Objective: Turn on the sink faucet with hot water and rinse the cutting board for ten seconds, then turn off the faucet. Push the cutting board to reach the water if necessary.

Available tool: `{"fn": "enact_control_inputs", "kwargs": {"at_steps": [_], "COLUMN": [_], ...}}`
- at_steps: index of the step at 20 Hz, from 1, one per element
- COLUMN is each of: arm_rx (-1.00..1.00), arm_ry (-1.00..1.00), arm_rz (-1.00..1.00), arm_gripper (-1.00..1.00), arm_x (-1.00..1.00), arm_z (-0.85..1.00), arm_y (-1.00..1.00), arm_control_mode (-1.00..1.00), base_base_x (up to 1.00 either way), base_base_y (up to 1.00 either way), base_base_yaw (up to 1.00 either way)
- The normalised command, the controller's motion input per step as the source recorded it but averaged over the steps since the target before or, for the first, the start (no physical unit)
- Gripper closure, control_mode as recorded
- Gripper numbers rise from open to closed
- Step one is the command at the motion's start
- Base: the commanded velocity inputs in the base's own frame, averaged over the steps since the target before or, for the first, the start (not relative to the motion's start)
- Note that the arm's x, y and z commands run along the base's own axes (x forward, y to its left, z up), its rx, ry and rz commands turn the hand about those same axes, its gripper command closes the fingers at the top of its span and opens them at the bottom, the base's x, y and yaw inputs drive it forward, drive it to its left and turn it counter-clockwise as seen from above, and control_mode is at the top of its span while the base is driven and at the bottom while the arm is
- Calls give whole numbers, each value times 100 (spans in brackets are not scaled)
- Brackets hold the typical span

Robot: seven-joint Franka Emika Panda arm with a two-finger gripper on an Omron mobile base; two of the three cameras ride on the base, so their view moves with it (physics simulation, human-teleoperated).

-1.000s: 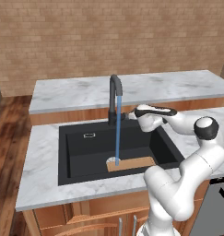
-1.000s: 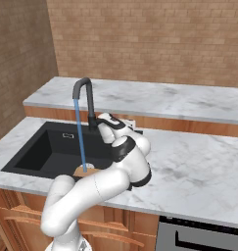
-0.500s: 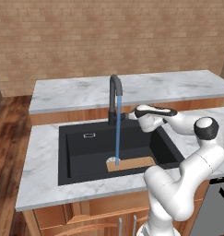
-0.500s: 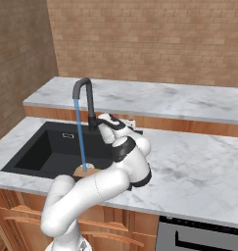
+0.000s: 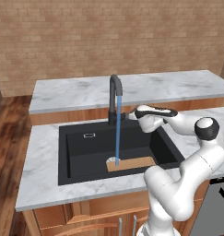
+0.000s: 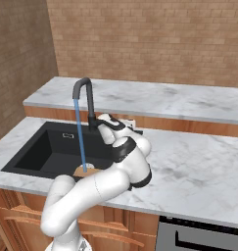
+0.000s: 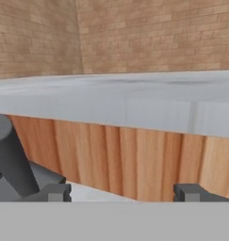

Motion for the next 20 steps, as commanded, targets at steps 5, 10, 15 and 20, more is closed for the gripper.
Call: {"fn": "enact_control_inputs", "kwargs": {"at_steps": [5,10,15,20], "arm_rx": [0,0,0,0], "arm_ry": [-1,0,0,0], "arm_rz": [0,0,0,0], "arm_gripper": [-100,-100,-100,-100], "arm_x": [0,0,2,3], "arm_z": [42,39,35,30], "arm_y": [9,7,2,4], "arm_control_mode": [-100,-100,-100,-100], "base_base_x": [0,0,0,0], "base_base_y": [0,0,0,0], "base_base_yaw": [0,0,0,0]}}
